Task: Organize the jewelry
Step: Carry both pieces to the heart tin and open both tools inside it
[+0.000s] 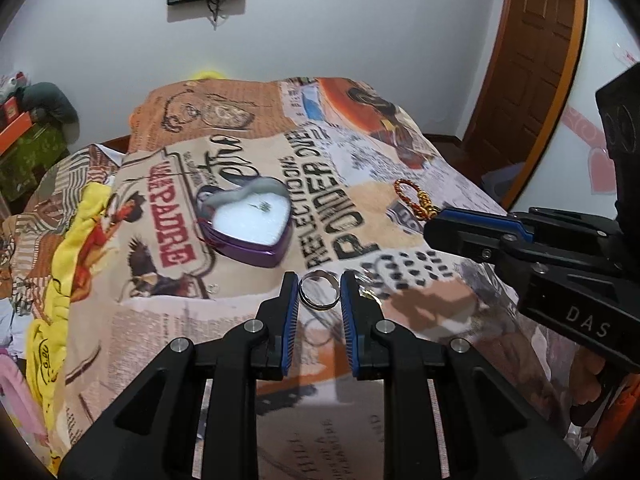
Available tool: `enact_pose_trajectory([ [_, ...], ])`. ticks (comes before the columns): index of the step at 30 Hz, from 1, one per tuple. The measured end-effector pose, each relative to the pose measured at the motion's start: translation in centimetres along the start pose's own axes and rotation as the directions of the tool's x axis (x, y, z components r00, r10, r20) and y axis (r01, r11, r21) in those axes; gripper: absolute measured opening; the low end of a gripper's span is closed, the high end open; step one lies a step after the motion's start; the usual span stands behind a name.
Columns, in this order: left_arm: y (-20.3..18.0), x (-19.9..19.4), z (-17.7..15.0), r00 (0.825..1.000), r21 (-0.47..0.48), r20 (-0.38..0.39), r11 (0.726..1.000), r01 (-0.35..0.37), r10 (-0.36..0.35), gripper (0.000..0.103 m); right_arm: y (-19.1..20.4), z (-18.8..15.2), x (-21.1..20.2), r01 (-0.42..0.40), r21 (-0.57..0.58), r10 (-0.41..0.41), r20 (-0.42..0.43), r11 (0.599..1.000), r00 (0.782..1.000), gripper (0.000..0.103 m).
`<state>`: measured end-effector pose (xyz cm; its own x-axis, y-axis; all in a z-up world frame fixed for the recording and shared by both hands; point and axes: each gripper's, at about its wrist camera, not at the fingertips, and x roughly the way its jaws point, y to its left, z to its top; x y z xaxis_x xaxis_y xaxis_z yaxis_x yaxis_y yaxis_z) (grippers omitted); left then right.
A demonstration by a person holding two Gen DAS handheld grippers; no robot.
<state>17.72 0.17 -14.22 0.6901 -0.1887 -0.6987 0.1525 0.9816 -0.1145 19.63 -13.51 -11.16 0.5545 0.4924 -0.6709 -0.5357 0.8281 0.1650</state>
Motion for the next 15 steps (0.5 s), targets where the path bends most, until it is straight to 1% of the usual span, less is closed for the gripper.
enact_pose_trajectory([
  [9,3.4,-0.2,1.6,0.999,-0.051,0.035,0.998,-0.038,0.040,0.020,1.3,2.3,1.1,-0.021,-0.015,0.021,0.034,1.000,0.999,0.011],
  [15,5.1,0.0,2.7,0.997,-0.065,0.057,0.996,-0.056,0.060,0.020,2.0,4.0,2.2,-0.033,-0.025,0.034,0.054,0.999,0.998,0.011],
])
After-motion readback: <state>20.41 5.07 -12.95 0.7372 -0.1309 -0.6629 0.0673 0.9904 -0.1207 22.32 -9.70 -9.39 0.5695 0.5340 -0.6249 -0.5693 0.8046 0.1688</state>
